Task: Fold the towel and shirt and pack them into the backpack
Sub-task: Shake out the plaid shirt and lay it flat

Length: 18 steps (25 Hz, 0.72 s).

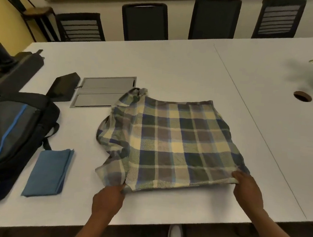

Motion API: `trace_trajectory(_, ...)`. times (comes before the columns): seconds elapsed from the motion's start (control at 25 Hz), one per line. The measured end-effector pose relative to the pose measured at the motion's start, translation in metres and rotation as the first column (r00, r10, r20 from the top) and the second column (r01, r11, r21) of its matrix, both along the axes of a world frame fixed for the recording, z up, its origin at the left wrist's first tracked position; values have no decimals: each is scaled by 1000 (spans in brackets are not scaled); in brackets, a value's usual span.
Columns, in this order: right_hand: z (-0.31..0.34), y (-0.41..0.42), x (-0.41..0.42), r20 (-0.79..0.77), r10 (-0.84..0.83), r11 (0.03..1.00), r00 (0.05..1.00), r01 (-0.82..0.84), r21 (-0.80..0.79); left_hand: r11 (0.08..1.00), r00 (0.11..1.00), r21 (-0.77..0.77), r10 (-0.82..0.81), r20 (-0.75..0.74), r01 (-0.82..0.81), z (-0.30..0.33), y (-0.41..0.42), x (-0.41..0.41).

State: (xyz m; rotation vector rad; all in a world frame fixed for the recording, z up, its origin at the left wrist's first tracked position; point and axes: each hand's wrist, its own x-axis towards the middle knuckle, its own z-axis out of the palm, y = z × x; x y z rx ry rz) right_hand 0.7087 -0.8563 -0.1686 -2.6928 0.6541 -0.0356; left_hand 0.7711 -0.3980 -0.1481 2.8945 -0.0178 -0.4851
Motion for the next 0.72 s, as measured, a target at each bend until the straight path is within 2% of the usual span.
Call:
trace_trajectory(0.08,-7,-6,-19,-105,2,996,994,7,84,998,987,18,-49,-151,53,2,-3,-12)
trace_trajectory(0.12,-7,-7,-24,-103,-16,986,994,33,163,998,985,22,-48,-167,53,4,-4,-13)
trace_trajectory(0.24,-1,-4,-25,54,-233,900,971,194,390,998,999,55,-21,-47,24,17,-12,-4)
trace_trajectory(0.32,5,-5,-14,83,-402,828,912,323,458,999,998,4,-47,35,47,23,-28,5)
trace_trajectory(0.4,2,-12,4,46,-463,794,885,391,465,984,996,-159,-74,52,82,21,-49,20)
trace_trajectory(0.48,-2,-18,25,2,-419,826,908,380,416,936,987,-313,-158,43,163,8,-74,41)
trace_trajectory(0.6,-11,-20,52,-92,-415,824,905,417,385,888,950,-343,-306,56,306,-15,-123,72)
trace_trajectory(0.72,-26,-26,69,-164,-482,805,861,509,303,869,931,-337,-354,89,363,-27,-178,92)
